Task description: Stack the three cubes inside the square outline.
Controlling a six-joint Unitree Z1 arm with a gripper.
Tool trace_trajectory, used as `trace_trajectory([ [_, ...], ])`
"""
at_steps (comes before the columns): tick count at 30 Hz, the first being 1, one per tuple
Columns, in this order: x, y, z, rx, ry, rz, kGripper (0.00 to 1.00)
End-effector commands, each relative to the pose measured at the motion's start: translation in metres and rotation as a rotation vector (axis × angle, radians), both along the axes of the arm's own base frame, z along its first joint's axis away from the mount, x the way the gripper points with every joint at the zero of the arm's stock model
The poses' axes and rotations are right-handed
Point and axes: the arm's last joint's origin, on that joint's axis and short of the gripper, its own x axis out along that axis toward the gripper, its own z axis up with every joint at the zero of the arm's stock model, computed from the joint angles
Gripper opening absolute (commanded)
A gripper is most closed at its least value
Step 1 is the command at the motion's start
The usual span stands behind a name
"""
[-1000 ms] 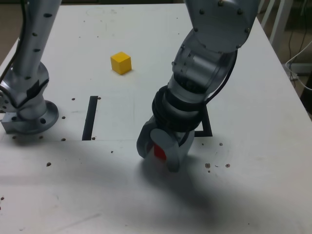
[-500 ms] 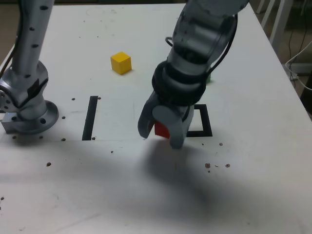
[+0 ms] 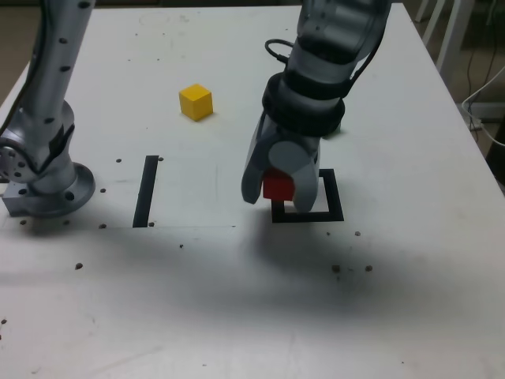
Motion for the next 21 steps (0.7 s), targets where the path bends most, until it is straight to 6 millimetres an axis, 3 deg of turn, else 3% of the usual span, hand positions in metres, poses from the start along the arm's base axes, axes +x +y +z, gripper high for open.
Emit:
trace_trajectory([
  [1, 0.005, 0.005, -0.003, -0.009, 0.000, 0.012, 0.29],
  [10, 0.019, 0.021, -0.012, -0.044, 0.000, 0.048, 0.29],
  [21, 0.030, 0.027, -0.023, -0.059, -0.010, 0.053, 0.29],
])
